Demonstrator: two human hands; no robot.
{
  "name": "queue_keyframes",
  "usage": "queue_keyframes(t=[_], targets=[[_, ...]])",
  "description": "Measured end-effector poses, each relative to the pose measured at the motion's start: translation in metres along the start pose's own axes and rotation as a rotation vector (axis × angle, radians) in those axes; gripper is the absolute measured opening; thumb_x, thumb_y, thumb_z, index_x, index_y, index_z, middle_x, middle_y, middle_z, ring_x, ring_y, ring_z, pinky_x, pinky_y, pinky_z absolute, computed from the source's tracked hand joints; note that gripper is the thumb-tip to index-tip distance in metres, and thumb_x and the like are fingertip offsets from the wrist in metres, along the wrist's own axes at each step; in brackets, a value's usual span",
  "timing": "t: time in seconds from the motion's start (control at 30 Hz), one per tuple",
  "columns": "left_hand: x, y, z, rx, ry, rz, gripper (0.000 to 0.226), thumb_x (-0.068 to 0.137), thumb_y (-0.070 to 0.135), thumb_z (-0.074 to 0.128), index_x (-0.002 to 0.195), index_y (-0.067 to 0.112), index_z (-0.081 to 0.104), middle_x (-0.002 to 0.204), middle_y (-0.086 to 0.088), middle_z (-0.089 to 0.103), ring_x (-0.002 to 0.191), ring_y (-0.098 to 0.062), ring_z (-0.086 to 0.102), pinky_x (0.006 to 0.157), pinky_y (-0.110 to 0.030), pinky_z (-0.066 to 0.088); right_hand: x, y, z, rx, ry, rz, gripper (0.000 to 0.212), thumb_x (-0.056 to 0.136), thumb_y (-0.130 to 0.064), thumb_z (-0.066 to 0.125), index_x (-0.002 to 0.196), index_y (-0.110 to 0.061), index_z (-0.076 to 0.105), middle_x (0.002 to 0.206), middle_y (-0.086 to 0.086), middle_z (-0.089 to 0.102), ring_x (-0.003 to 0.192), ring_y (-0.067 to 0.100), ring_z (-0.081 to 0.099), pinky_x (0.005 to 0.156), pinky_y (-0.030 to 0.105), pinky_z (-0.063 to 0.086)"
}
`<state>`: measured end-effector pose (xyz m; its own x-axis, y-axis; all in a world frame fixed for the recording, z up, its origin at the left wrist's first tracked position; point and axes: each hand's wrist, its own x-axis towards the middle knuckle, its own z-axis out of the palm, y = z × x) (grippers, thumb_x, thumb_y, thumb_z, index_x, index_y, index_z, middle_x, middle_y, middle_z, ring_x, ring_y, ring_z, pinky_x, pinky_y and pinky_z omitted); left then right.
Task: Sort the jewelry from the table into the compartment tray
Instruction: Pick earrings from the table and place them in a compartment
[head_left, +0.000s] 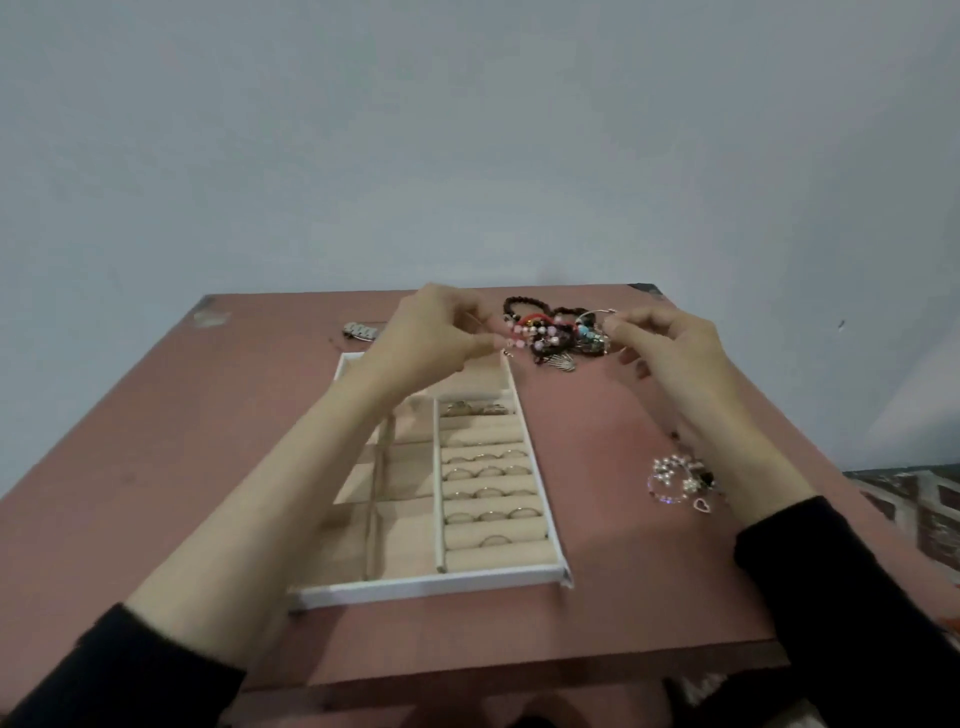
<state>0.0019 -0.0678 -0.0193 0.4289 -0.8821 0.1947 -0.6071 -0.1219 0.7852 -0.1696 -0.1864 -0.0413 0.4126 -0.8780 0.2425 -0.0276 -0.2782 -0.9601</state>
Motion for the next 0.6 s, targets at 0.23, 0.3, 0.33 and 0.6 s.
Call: queue_keyframes(t=[0.23,0.3,0.33,0.6], targets=[[-0.052,-0.049,-0.054,-0.116,0.162,-0.075,0.005,0.080,0.015,0.070,0.082,0.019,0.071,0.081,-0.007,0.071,0.069,-0.006,0.056,0.065,-0.022,0.043,-0.029,-0.030,0.070,0.034,-0.295,-0.040,0.004,0.082,-0.010,0.067,0.082,-0.011,0.071,0.067,-0.001,0.065,0.055,-0.001,0.052,0.053,0.013,0.040],[-0.059,-0.058,-0.055,-0.161,0.209,-0.082,0.006,0.081,0.011,0.069,0.084,0.016,0.070,0.078,-0.006,0.070,0.064,0.001,0.055,0.061,-0.015,0.042,-0.035,-0.035,0.087,-0.049,-0.388,-0.076,0.005,0.082,-0.012,0.067,0.083,-0.010,0.072,0.069,0.000,0.066,0.057,-0.001,0.051,0.051,0.010,0.039],[-0.061,-0.061,-0.055,-0.195,0.237,-0.083,0.007,0.081,0.009,0.068,0.083,0.015,0.070,0.074,-0.005,0.067,0.060,0.003,0.054,0.060,-0.013,0.042,-0.037,-0.038,0.095,-0.101,-0.432,-0.100,0.006,0.082,-0.012,0.068,0.083,-0.009,0.072,0.069,0.000,0.066,0.057,-0.001,0.052,0.052,0.010,0.039],[-0.063,-0.078,-0.058,-0.208,0.286,-0.063,0.012,0.081,0.012,0.069,0.087,0.021,0.072,0.079,-0.002,0.070,0.062,0.006,0.055,0.067,-0.017,0.042,-0.047,-0.042,0.139,-0.592,-0.665,-0.312,0.008,0.082,-0.017,0.066,0.080,-0.015,0.074,0.075,0.002,0.072,0.064,0.005,0.060,0.058,0.011,0.039]])
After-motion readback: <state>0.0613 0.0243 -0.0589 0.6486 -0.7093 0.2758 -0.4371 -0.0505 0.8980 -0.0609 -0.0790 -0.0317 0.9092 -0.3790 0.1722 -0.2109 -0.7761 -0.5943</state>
